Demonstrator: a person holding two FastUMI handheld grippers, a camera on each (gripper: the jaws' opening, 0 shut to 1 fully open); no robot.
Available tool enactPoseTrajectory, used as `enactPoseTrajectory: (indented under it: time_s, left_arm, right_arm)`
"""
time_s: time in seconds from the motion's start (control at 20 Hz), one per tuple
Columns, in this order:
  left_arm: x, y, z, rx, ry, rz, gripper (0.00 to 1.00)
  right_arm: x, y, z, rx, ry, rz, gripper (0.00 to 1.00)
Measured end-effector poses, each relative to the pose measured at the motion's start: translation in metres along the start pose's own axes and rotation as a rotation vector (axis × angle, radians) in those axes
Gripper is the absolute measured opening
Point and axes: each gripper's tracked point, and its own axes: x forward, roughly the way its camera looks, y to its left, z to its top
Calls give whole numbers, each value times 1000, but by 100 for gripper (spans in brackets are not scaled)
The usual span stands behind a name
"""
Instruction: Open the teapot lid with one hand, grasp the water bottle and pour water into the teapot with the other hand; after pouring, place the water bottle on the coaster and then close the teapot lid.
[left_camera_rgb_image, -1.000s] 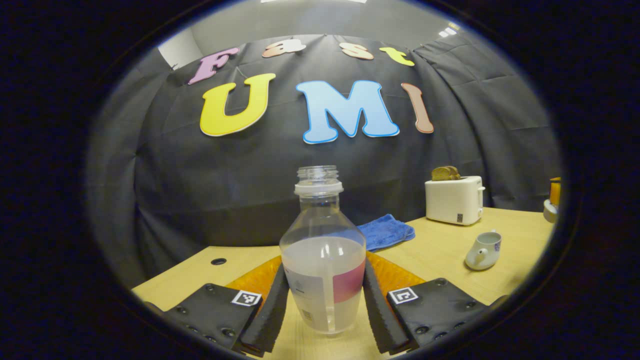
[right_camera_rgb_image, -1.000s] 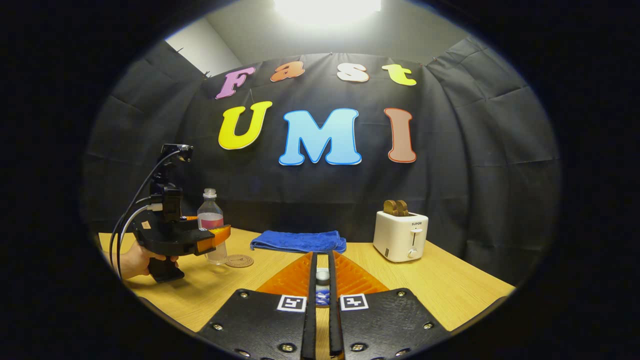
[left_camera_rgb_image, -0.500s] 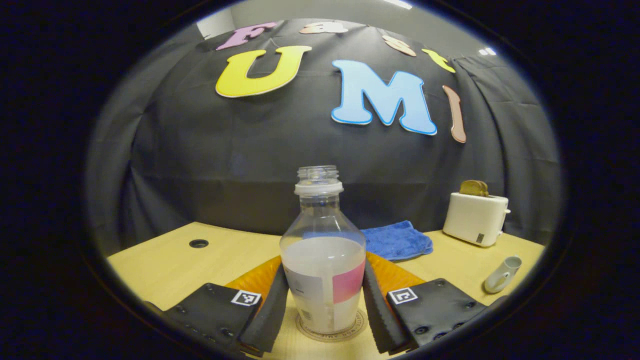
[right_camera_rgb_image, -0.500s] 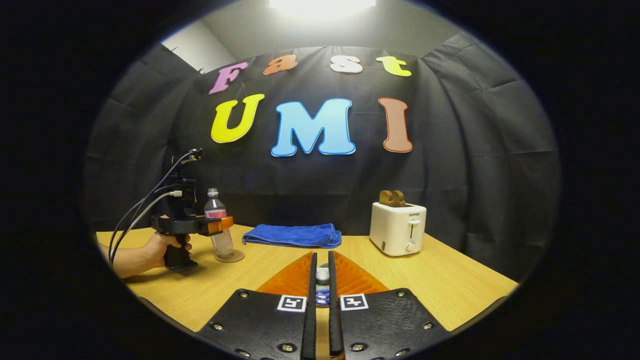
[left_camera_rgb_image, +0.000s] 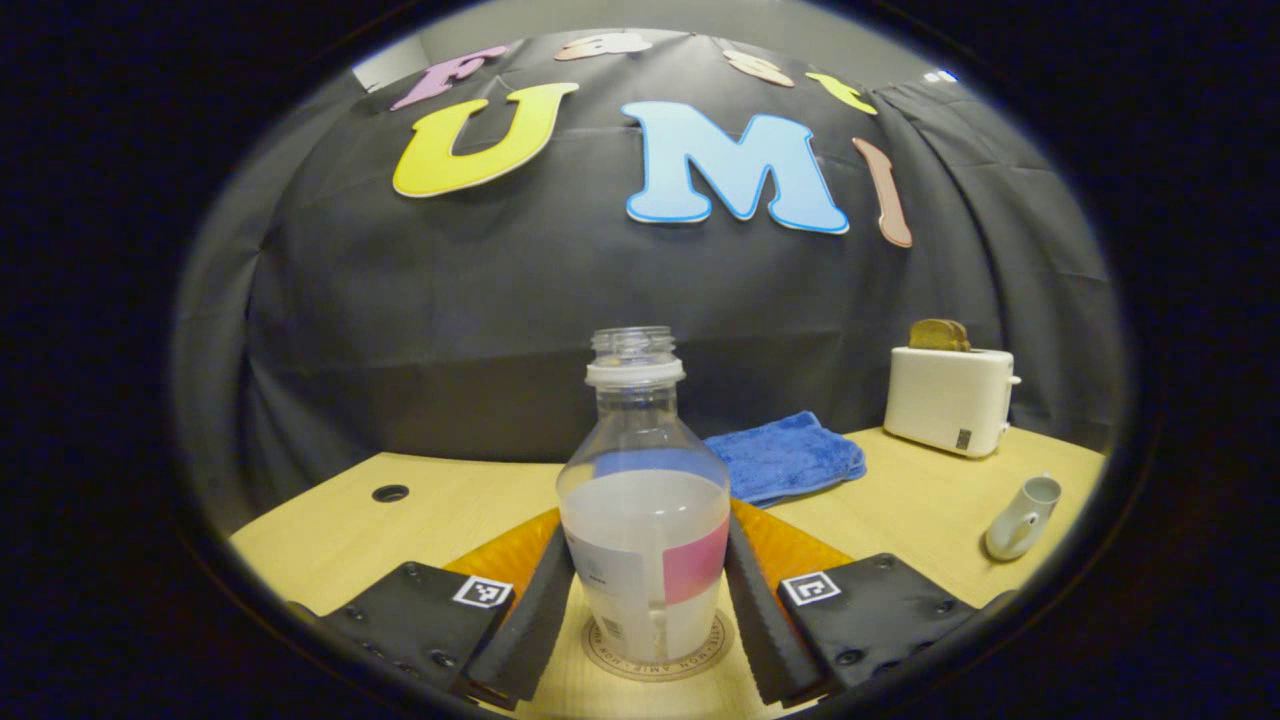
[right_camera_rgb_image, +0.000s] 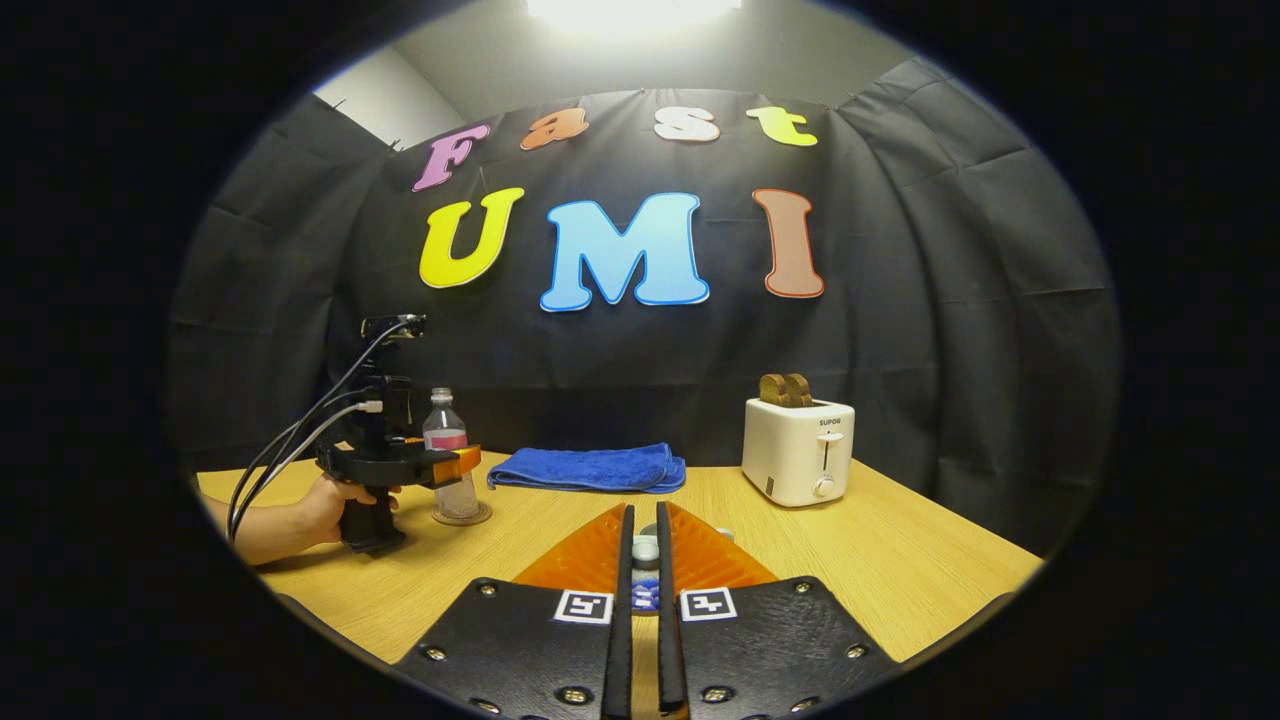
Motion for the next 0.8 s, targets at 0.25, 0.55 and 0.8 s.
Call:
enactPoseTrajectory:
  time_s: [0.25,0.55,0.8]
  left_arm:
    - [-13,-5,17,49,-43,3,100]
    - [-30,1,17,54,-37,33,100]
    - [-50,1,16,32,-36,35,100]
  right_arm:
    - [-2,1,0,-3,2,3,10]
    - [-9,6,6,-4,-7,17,10]
    - [-10,7,7,-9,-10,16,10]
